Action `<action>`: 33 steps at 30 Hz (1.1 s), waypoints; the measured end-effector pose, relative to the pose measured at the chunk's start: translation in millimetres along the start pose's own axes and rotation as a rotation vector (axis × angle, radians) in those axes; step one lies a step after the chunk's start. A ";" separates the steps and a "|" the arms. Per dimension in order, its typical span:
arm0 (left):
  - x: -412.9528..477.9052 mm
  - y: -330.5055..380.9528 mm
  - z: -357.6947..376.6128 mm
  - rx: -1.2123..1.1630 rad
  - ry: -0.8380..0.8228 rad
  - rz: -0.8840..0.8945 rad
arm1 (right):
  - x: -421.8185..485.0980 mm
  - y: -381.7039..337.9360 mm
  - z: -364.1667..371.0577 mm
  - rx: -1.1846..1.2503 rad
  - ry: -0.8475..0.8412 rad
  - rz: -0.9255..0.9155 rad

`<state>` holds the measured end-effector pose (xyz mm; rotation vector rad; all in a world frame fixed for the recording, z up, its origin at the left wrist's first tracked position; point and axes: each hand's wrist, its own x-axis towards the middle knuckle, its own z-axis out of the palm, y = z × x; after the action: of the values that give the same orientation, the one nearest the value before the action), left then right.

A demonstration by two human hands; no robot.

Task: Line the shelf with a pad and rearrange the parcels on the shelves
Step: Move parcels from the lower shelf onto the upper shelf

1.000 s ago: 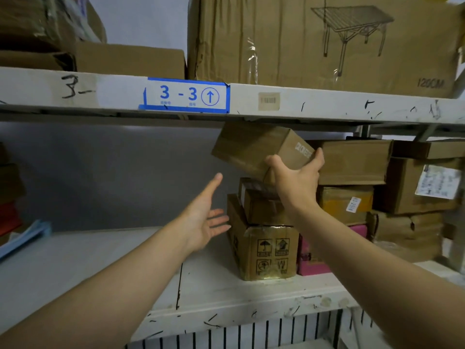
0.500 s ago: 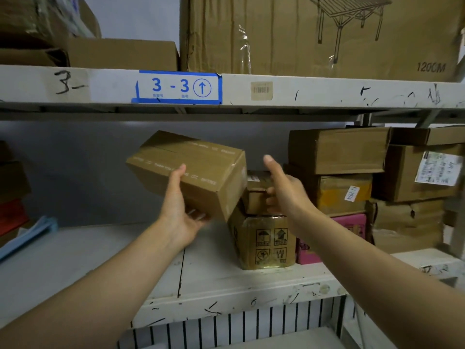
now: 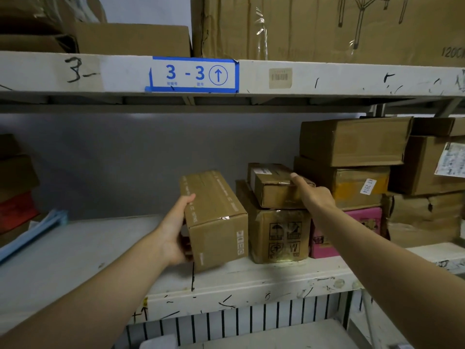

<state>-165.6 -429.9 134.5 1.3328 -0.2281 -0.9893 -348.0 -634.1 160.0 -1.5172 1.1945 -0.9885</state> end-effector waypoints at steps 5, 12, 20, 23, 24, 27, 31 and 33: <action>2.7 0.3 14.1 0.071 -0.022 0.005 | 5.6 -2.0 -3.8 0.064 -0.091 0.022; 10.2 2.0 29.5 0.169 -0.035 0.052 | 0.7 -11.2 -2.8 0.059 -0.158 0.008; 1.9 0.3 25.2 0.117 -0.063 0.045 | -10.8 -17.2 -7.2 0.123 -0.176 0.019; -7.5 -2.0 26.3 0.109 -0.069 0.068 | -13.1 -15.9 -7.9 0.246 -0.219 0.065; -10.6 -2.3 26.4 0.107 -0.070 0.078 | -14.0 -15.3 -7.7 0.303 -0.248 0.095; -17.9 -3.7 23.7 0.099 -0.064 0.119 | -19.4 -15.1 -8.3 0.384 -0.322 0.144; -29.4 -4.7 10.9 0.062 -0.055 0.158 | -28.3 -15.0 -12.4 0.408 -0.471 0.097; -35.6 -6.6 0.9 0.032 -0.046 0.174 | -35.6 -16.5 -14.0 0.399 -0.541 0.065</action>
<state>-190.4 -404.8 142.6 1.2964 -0.3894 -0.8734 -364.8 -600.4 177.8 -1.2978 0.6142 -0.6598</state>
